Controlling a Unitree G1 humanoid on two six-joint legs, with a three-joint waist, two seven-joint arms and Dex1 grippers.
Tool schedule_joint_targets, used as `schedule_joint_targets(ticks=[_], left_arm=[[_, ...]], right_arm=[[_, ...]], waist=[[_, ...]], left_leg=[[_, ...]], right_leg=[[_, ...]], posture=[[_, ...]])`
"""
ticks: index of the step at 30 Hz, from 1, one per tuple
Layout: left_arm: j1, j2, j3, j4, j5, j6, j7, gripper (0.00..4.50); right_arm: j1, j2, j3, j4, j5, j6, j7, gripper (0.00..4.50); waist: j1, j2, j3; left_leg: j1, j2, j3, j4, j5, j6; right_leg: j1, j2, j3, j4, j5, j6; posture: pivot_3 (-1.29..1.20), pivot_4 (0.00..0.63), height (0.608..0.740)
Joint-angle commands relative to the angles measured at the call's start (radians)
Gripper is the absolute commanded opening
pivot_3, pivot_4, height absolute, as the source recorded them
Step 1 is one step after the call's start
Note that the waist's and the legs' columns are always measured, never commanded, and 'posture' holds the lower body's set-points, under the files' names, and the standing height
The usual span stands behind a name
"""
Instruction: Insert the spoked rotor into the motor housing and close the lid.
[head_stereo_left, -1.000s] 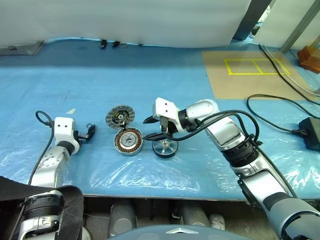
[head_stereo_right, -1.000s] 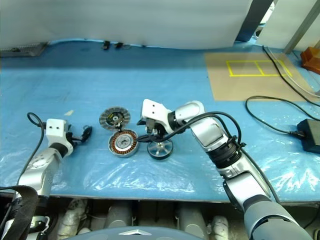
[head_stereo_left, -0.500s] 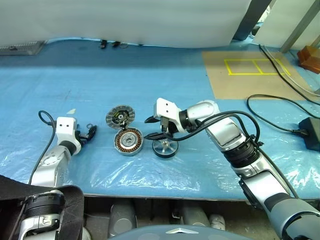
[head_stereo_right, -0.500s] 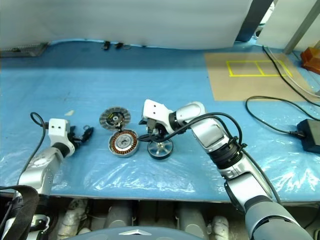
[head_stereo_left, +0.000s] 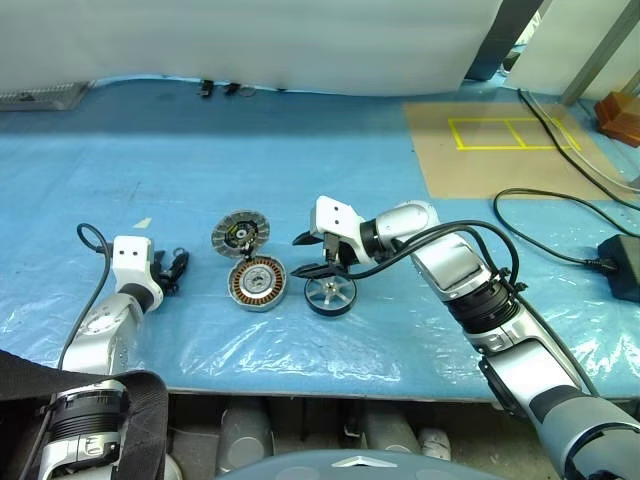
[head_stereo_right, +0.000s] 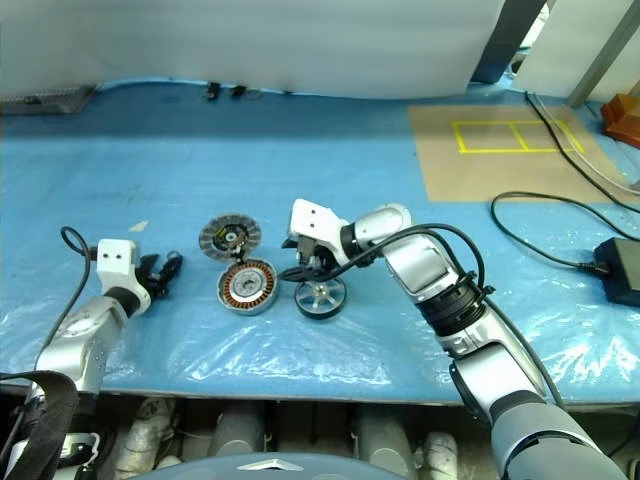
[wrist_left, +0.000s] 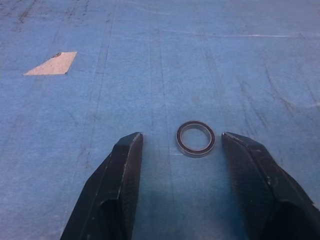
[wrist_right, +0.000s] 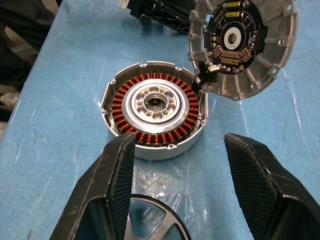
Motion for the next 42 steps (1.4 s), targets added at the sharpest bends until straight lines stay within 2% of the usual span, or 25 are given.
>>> schedule_joint_targets(ticks=[1, 15, 18, 22, 24, 29, 37, 42], left_arm=[[0.005, 0.000, -0.004, 0.029, 0.010, 0.025, 0.007, 2.59], [-0.018, 0.005, -0.017, 0.061, 0.025, 0.039, 0.004, 2.59], [-0.012, 0.006, -0.021, 0.058, 0.020, 0.050, -0.011, 2.02], [-0.003, 0.004, -0.019, 0.050, 0.028, 0.049, -0.001, 0.70], [0.005, 0.005, -0.017, 0.047, 0.029, 0.044, -0.004, 0.68], [0.058, -0.038, 0.015, -0.051, -0.083, 0.003, -0.107, 0.68], [0.194, -0.013, 0.026, -0.265, -0.152, -0.070, -0.242, 0.68], [0.281, 0.006, 0.042, -0.412, -0.219, -0.089, -0.319, 0.68]], right_arm=[[-0.025, 0.002, -0.010, -0.018, 0.008, -0.014, -0.006, 2.88], [-0.025, 0.003, -0.010, -0.017, 0.010, -0.015, -0.017, 2.88], [-0.025, 0.002, -0.010, -0.017, 0.009, -0.017, -0.019, 2.88], [-0.025, 0.008, -0.013, -0.014, 0.008, -0.024, -0.027, 2.88], [-0.027, 0.010, -0.014, -0.011, 0.008, -0.026, -0.031, 2.88], [-0.025, 0.024, -0.028, 0.010, 0.012, -0.043, -0.053, 2.88], [0.020, 0.040, -0.073, 0.015, 0.046, -0.052, -0.082, 2.88], [0.051, 0.008, -0.101, 0.029, 0.054, -0.108, -0.073, 2.88]], waist=[[0.000, 0.000, 0.000], [0.003, 0.000, 0.000], [0.003, 0.000, 0.000], [0.003, 0.001, 0.000], [0.002, 0.001, 0.000], [0.001, 0.001, 0.000], [0.002, 0.000, 0.000], [0.001, 0.000, 0.000]], left_leg=[[0.000, 0.000, 0.000, 0.000, 0.000, 0.000], [0.001, 0.000, 0.000, 0.000, -0.001, 0.001], [0.001, 0.000, 0.000, 0.000, -0.001, 0.001], [0.000, 0.000, 0.000, 0.000, -0.001, 0.001], [0.000, 0.000, 0.000, -0.001, -0.001, 0.001], [0.000, 0.000, 0.000, -0.003, -0.001, 0.001], [-0.002, 0.000, 0.001, -0.007, -0.001, 0.001], [-0.002, 0.000, 0.001, -0.009, -0.001, 0.001]], right_leg=[[0.000, 0.000, 0.000, 0.000, 0.000, 0.000], [0.000, 0.000, 0.000, 0.000, 0.000, 0.000], [0.000, 0.000, 0.000, 0.000, 0.000, 0.000], [0.000, 0.000, 0.000, 0.000, 0.000, 0.000], [0.000, 0.000, 0.000, -0.001, 0.000, 0.000], [0.000, 0.000, 0.000, -0.003, 0.000, 0.000], [0.000, 0.000, -0.001, -0.009, 0.000, 0.000], [0.000, 0.000, -0.001, -0.011, 0.000, 0.000]], posture=[[0.00, 0.150, 0.740], [0.00, 0.150, 0.740], [0.00, 0.150, 0.740], [0.00, 0.150, 0.740], [0.00, 0.150, 0.740], [0.00, 0.150, 0.740], [0.00, 0.150, 0.740], [0.00, 0.150, 0.740]])
